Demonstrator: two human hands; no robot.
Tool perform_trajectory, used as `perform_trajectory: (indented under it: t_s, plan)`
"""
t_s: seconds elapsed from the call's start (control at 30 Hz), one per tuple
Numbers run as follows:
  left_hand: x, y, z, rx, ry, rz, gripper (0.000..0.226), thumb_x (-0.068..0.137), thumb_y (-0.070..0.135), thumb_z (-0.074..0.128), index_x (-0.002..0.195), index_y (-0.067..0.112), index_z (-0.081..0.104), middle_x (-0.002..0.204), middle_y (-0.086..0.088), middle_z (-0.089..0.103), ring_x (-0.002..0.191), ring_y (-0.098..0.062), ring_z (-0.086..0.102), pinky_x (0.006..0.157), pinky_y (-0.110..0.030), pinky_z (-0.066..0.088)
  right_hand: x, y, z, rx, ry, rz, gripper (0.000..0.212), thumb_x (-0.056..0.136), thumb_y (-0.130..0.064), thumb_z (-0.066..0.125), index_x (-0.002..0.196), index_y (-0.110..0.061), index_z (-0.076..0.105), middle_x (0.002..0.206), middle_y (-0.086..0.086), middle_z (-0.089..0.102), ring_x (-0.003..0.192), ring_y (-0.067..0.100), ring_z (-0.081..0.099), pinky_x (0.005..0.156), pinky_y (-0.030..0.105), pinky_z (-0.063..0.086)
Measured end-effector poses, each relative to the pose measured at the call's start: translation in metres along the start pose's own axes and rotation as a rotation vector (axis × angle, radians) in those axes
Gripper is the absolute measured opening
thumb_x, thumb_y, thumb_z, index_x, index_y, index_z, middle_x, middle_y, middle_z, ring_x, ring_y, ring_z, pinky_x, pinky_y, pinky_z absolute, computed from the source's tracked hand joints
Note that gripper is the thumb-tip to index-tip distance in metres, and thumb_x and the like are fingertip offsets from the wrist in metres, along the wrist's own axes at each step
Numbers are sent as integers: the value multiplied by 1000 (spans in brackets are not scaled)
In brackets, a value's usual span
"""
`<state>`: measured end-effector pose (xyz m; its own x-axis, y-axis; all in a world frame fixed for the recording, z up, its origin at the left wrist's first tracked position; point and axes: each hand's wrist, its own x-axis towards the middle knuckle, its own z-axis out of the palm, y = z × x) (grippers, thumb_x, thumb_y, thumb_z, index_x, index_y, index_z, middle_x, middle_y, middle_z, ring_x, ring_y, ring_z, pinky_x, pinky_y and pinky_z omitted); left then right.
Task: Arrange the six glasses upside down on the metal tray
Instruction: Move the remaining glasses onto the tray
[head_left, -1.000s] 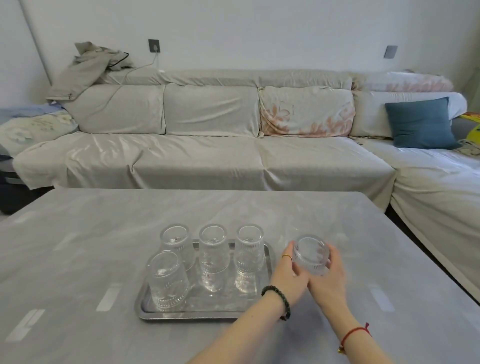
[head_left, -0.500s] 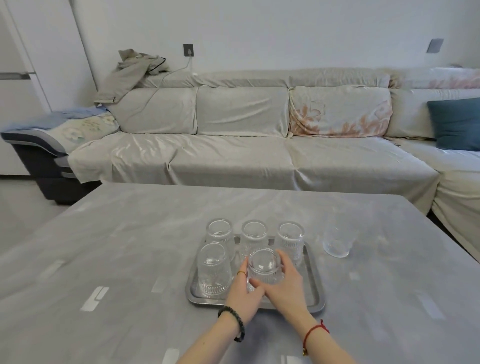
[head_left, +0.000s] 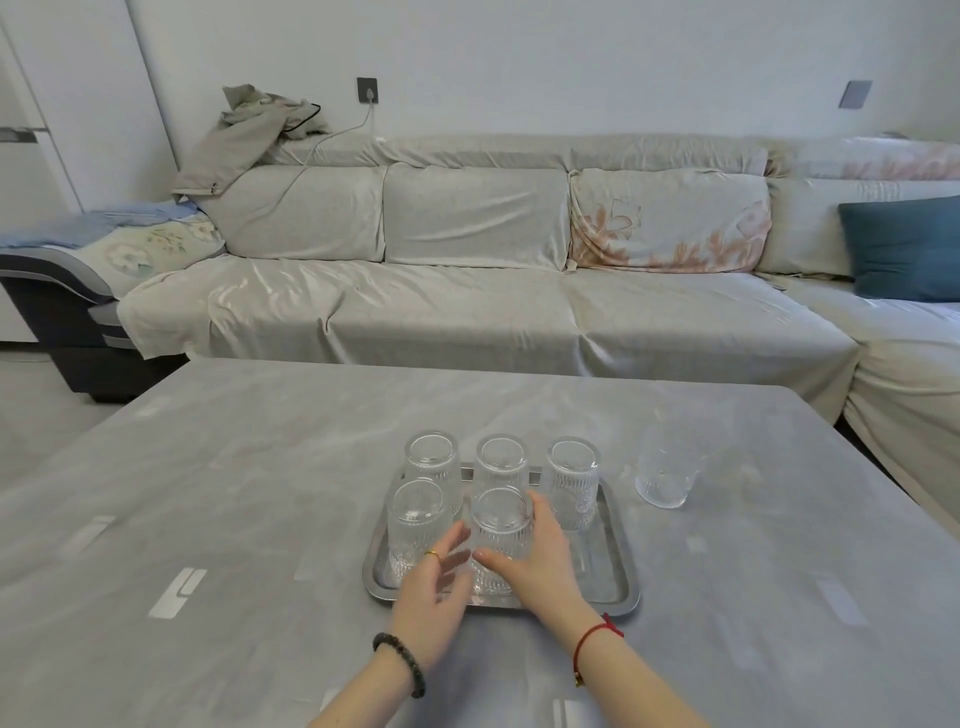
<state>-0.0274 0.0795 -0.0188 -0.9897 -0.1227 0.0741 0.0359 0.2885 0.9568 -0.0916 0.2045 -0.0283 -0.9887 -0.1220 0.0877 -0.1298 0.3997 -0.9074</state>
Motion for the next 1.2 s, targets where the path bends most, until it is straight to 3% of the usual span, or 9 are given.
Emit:
perform_trajectory:
  t_s: [0.1, 0.17, 0.23, 0.37, 0.53, 0.63, 0.77, 1.03, 1.2]
  plan:
    - [-11, -6, -32, 30, 180, 114, 33, 78, 34, 51, 108, 46, 57, 90, 21, 67, 79, 0, 61, 61, -5, 44, -2, 0, -19, -16, -98, -20, 97, 59, -31, 83, 137, -23, 27, 133, -12, 36, 124, 11, 39, 106, 32, 35]
    - [-7, -16, -54, 53, 314, 139, 31, 72, 42, 46, 99, 54, 56, 88, 19, 65, 80, 1, 58, 68, -2, 43, -2, 3, -40, 22, -75, -69, 83, 60, -31, 82, 129, -30, 37, 125, -16, 43, 110, 10, 48, 93, 25, 43]
    - [3, -32, -70, 128, 367, 95, 32, 78, 37, 47, 107, 47, 52, 100, 12, 65, 92, -3, 55, 82, -9, 40, 1, 6, -65, 66, 49, -114, 57, 66, -27, 80, 113, -34, 48, 111, -13, 53, 95, 15, 55, 77, 19, 49]
    - [29, -58, -79, 246, 245, -118, 46, 93, 17, 41, 137, 11, 30, 143, -10, 40, 131, -23, 36, 112, -37, 24, 18, 23, -116, 85, 319, -53, 41, 74, -14, 72, 107, -24, 51, 105, 4, 56, 90, 27, 55, 78, 37, 53]
    - [38, -78, -73, 536, 86, -170, 42, 96, 23, 28, 138, 22, 27, 148, 2, 32, 139, -13, 21, 116, -34, 1, 45, 60, -155, -84, 467, 90, 73, 69, -20, 77, 129, -16, 35, 127, 9, 41, 110, 28, 47, 99, 50, 42]
    - [38, -82, -74, 588, 54, -169, 42, 96, 25, 28, 138, 29, 23, 149, 5, 29, 140, -10, 15, 116, -34, -2, 64, 75, -162, -83, 472, 160, 91, 67, -24, 78, 138, -18, 22, 144, 12, 28, 131, 31, 33, 109, 50, 32]
    - [37, -81, -76, 582, -3, -169, 62, 80, 49, 22, 138, 30, 19, 148, 9, 27, 139, -4, 11, 115, -32, -5, 87, 87, -159, 50, 423, 248, 101, 66, -22, 80, 141, -18, 13, 149, 14, 24, 136, 29, 28, 113, 44, 27]
    - [36, -79, -76, 653, -30, -178, 89, 63, 66, 19, 141, 25, 11, 151, 6, 23, 126, 8, 4, 115, -31, -7, 100, 86, -153, 10, 419, 322, 84, 63, -18, 82, 130, -7, 34, 138, 14, 43, 127, 32, 41, 106, 42, 34]
    - [37, -80, -76, 686, -53, -188, 89, 63, 66, 15, 142, 26, 7, 152, 6, 22, 141, -6, 7, 115, -33, -7, 72, 65, -161, -91, 314, 238, 77, 63, -23, 81, 125, -11, 37, 128, 11, 49, 119, 31, 46, 100, 43, 38]
